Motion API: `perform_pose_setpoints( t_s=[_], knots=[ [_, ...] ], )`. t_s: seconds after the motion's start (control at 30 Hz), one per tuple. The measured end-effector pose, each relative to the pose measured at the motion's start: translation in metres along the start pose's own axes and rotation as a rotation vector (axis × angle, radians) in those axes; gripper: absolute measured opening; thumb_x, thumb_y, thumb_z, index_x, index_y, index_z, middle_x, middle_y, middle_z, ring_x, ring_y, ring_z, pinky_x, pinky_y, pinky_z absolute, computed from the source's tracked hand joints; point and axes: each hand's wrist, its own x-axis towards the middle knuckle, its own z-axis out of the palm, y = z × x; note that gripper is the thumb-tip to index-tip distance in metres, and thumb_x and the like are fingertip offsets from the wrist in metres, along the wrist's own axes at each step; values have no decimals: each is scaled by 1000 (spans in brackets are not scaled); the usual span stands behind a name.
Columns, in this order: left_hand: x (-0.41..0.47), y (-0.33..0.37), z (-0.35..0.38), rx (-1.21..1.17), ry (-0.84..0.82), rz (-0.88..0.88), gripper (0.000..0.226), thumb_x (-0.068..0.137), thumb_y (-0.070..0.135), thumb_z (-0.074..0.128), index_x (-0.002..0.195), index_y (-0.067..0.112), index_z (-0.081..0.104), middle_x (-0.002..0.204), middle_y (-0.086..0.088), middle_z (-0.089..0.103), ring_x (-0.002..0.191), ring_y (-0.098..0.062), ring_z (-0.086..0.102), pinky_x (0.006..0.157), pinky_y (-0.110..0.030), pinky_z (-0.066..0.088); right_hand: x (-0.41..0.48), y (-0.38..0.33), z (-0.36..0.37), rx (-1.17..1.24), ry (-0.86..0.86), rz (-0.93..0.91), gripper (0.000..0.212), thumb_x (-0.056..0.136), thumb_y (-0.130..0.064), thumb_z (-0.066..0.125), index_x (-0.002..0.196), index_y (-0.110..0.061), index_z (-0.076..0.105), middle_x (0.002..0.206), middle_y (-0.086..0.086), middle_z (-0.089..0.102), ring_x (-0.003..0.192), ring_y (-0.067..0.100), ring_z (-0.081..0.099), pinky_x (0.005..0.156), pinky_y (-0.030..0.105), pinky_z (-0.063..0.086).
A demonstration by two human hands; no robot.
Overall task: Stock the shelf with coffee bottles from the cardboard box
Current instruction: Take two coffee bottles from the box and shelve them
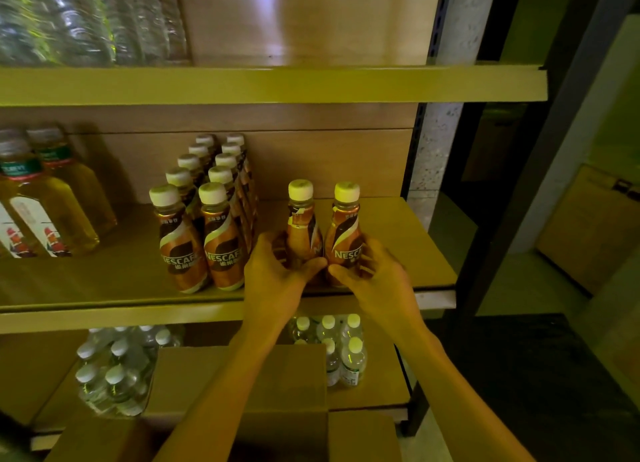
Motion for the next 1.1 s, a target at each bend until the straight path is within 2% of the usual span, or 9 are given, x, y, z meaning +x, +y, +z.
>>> perform_pose_setpoints(
  t_s=[0.1,0.2,0.33,0.43,0.5,0.6,0.73,0.93,1.1],
  knots=[
    [7,-5,-7,-78,-137,-57,56,82,12,79,126,25,47,110,17,61,95,10,55,78,-14,46,-2,1,3,10,38,-5,73,79,-36,80,143,-30,44,131,-10,62,108,-5,51,75,6,39],
    [14,-8,-14,-109,-274,-85,50,93,4,65,133,23,42,126,6,60,115,0,56,94,-23,47,-5,3,6,16,67,-14,74,80,-37,79,143,-28,44,133,-8,61,110,-4,50,74,4,39],
    [15,-9,-15,-119,-375,-77,45,98,3,55,130,32,42,118,18,59,100,16,57,80,-8,49,-5,3,8,23,79,-16,74,80,-38,79,144,-27,43,134,-6,61,111,-2,51,73,6,40],
    [10,-11,-7,-62,-297,-78,70,76,26,81,134,41,44,132,8,56,120,-5,56,95,-26,49,-5,5,8,21,82,-18,75,79,-39,79,144,-29,43,134,-7,60,114,0,53,78,7,40],
    [6,-11,-1,2,-191,-22,78,63,36,88,127,44,45,130,9,57,117,-8,56,95,-31,49,-5,5,8,20,81,-19,75,79,-40,79,144,-29,43,133,-8,61,113,-1,53,79,7,40],
    [4,-10,1,-27,-68,-6,67,68,21,90,123,30,51,111,15,65,100,4,61,80,-15,46,-5,5,9,31,84,-19,73,80,-39,78,143,-28,43,134,-8,61,112,-2,51,83,10,41],
    [7,-5,-4,62,-134,-36,53,77,16,83,120,28,55,95,24,61,81,14,53,66,-6,37,-4,5,12,24,111,-21,69,79,-38,79,139,-26,47,125,-10,63,105,-3,53,78,9,41],
    [17,-4,0,169,-124,5,46,81,20,78,123,17,58,97,12,64,81,-3,58,63,-12,40,12,1,20,-8,137,5,59,78,-36,81,129,-28,52,103,-24,57,100,-2,59,69,6,41],
    [45,-3,14,225,-106,-36,42,86,19,74,123,10,54,108,-4,65,93,-21,64,63,-23,44,59,4,30,-138,170,66,63,73,-42,84,126,-25,56,108,-11,65,99,9,62,77,25,52]
  ],
)
